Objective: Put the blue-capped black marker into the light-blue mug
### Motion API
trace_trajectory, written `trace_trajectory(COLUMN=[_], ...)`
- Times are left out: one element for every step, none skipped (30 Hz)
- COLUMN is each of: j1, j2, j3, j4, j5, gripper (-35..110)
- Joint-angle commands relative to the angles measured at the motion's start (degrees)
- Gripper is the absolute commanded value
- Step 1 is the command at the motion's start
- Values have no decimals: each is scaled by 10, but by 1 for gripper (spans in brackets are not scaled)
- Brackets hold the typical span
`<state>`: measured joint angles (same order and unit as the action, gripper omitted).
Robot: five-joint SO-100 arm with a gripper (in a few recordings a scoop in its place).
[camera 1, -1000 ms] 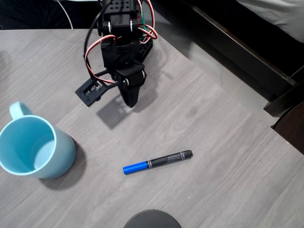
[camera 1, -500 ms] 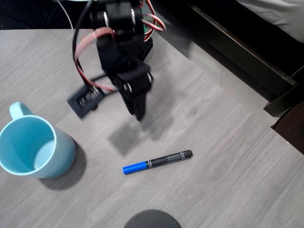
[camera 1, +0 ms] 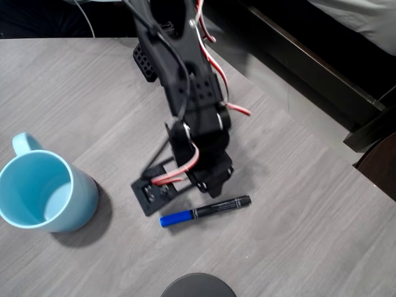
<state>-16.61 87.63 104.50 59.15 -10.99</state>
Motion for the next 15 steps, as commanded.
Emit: trace_trajectory(j1=[-5, -5, -5, -3, 0, 2, 3, 4, 4, 5, 9, 12, 16, 18, 19], j2=[-10, -15, -21, -28, -35, -42, -47, -50, -53, -58, -66, -74, -82, -90, -97], j3=[-44, -52, -60, -68, -76, -84, -90, -93, -96, -102, -109, -115, -120, -125, -128], j4=[-8, -8, -9, -11, -13, -13, -13, -15, -17, -18, -18, -18, -18, -18, -18], j5=[10, 12, 13, 14, 16, 17, 17, 17, 17, 18, 18, 19, 19, 20, 20], gripper=[16, 16, 16, 16, 16, 16, 16, 17, 19, 19, 19, 19, 19, 19, 19])
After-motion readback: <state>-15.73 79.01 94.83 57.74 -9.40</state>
